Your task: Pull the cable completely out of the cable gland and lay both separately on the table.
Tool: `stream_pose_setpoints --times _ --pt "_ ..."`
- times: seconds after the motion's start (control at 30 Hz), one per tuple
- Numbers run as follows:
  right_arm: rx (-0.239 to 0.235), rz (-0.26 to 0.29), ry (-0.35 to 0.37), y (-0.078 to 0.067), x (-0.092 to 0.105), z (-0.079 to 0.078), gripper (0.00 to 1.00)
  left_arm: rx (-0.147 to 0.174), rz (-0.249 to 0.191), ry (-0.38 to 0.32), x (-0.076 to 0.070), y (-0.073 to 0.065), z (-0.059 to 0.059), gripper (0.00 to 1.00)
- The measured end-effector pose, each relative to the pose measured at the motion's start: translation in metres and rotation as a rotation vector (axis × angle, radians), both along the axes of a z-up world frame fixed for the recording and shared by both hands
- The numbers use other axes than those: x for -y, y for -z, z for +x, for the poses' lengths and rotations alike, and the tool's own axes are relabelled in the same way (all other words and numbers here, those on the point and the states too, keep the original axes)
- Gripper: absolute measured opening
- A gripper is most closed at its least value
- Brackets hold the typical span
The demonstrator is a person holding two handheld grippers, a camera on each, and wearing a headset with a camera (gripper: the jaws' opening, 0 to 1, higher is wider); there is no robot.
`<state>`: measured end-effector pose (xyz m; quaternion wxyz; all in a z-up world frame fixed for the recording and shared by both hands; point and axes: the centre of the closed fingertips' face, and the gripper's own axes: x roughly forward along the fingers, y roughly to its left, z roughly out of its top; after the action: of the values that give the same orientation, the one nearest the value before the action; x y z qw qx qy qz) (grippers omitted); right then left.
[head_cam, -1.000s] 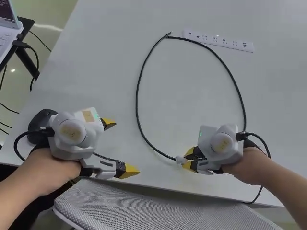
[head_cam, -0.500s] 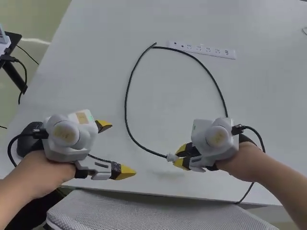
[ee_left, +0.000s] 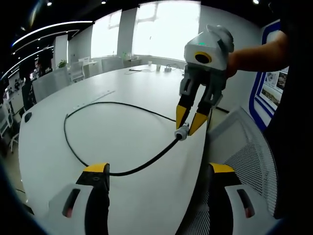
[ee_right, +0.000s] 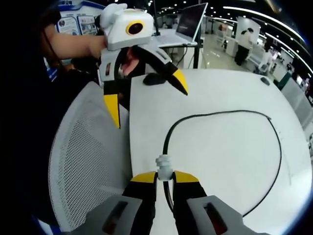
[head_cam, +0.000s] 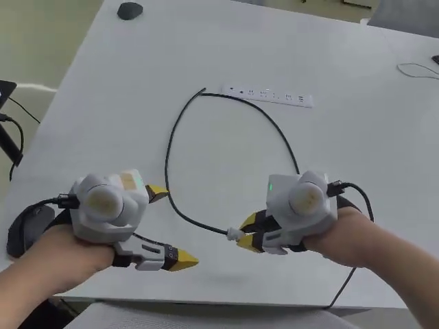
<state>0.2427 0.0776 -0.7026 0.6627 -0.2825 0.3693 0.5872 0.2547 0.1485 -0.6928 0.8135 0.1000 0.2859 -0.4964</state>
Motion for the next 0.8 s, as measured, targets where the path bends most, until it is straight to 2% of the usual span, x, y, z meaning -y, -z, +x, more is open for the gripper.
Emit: stream_pose_setpoints --times 0.17,0.37,0.5,0.63,0.8 --pt "0.007 0.009 -0.013 -0.013 -0.005 0.001 0.06 0.014 -0.018 0.034 0.011 -0.006 0.001 0.80" --pt "0.022 0.021 -0.030 -0.028 -0.010 0.001 0.06 0.015 -0.086 0.052 0.023 -0.021 0.004 0.77" --pt "0.029 0.024 -0.041 -0.032 -0.011 -0.001 0.06 0.008 -0.120 0.076 0.031 -0.025 0.002 0.72" --pt "0.032 0.024 -0.054 -0.035 -0.013 -0.003 0.06 0.000 -0.122 0.109 0.037 -0.023 -0.002 0.67" --pt "0.040 0.022 -0.092 -0.037 -0.015 -0.011 0.06 -0.002 -0.171 0.139 0.045 -0.031 -0.006 0.57"
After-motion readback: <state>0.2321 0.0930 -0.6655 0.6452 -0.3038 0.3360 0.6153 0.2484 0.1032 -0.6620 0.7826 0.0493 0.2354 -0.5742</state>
